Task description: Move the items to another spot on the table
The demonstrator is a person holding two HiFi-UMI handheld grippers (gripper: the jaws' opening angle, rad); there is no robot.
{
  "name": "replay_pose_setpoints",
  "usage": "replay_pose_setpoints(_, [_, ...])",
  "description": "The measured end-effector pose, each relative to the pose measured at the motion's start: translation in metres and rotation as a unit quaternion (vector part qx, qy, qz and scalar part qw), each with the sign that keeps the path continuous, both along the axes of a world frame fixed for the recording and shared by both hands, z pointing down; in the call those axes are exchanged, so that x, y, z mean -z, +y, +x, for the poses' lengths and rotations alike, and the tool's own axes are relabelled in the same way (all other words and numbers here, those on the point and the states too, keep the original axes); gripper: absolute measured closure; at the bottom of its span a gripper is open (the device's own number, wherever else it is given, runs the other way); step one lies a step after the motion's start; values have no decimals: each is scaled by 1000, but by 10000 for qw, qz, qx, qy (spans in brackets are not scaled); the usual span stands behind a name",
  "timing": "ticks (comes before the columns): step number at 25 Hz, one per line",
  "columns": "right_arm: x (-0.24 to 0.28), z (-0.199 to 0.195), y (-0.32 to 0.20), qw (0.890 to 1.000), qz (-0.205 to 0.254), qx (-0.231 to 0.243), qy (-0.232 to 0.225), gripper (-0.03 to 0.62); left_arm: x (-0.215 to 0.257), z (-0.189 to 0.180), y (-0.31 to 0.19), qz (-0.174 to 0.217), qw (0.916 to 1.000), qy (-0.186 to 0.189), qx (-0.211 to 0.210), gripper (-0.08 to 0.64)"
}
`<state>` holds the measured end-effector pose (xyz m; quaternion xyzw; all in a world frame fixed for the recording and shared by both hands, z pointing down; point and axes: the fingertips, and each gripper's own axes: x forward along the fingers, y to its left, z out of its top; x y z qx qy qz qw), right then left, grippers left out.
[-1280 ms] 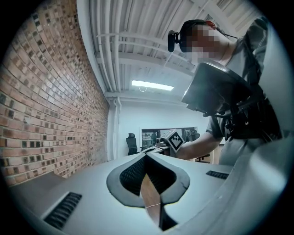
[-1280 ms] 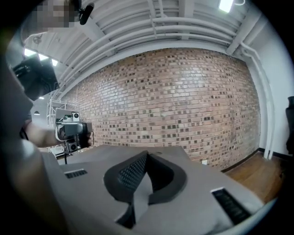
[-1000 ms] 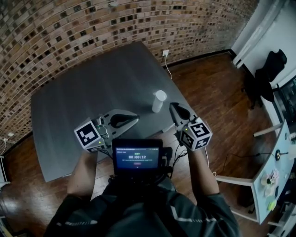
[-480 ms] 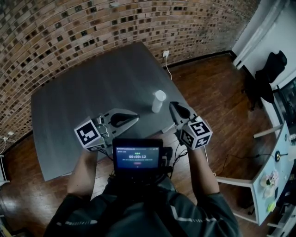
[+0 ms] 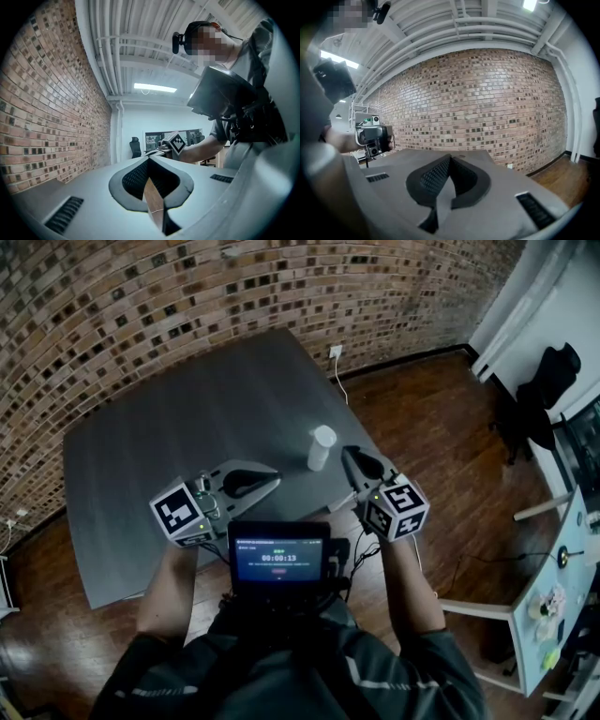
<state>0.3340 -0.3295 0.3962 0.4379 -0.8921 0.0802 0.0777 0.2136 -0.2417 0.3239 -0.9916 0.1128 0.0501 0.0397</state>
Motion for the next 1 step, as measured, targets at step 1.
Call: replay_pose_setpoints(1, [-1, 0, 0, 10000, -17, -1, 3, 591, 0, 0, 0, 4, 10000, 7, -9, 563])
